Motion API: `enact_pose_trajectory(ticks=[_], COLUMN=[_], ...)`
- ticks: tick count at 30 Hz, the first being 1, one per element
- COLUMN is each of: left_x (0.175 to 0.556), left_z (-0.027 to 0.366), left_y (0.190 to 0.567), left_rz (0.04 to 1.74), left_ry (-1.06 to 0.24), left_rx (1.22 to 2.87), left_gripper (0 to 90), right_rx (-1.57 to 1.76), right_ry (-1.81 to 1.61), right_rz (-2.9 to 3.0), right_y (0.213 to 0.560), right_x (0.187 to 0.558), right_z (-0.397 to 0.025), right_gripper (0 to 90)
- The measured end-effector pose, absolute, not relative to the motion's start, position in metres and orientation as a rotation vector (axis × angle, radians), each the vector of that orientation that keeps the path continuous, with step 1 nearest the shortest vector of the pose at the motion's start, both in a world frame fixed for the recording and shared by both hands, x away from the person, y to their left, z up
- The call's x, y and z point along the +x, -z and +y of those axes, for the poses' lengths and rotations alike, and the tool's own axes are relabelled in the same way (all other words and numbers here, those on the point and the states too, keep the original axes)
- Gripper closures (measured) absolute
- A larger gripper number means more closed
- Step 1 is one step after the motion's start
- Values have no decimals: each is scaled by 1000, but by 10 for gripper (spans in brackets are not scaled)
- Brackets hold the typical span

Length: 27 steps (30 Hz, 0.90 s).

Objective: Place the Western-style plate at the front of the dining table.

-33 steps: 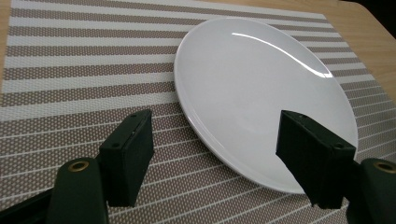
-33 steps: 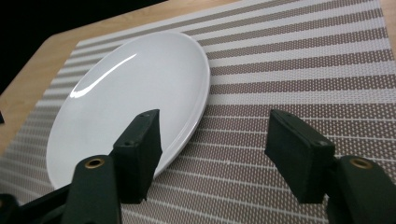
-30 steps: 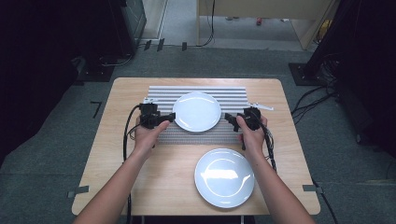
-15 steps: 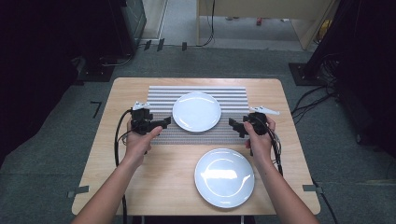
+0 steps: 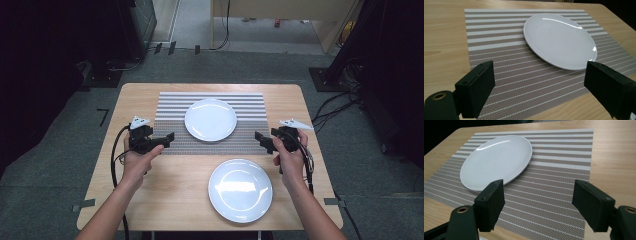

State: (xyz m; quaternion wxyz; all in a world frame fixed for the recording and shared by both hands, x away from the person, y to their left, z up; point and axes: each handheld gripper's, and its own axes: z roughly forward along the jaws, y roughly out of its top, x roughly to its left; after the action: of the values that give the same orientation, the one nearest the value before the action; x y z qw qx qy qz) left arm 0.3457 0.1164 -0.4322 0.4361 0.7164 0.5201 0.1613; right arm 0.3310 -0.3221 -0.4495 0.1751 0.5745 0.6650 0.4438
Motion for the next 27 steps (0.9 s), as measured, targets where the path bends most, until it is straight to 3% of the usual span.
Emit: enact_pose_trajectory(ticks=[27], left_x=[291], left_z=[169], left_y=[457], left_rz=[1330], left_ry=[-438], left_rx=[1790], left_gripper=[87], right_rx=[1633], right_ry=[-1205], right_rz=[1860], right_y=[468], right_x=[263], right_z=[-370], right_gripper=[241])
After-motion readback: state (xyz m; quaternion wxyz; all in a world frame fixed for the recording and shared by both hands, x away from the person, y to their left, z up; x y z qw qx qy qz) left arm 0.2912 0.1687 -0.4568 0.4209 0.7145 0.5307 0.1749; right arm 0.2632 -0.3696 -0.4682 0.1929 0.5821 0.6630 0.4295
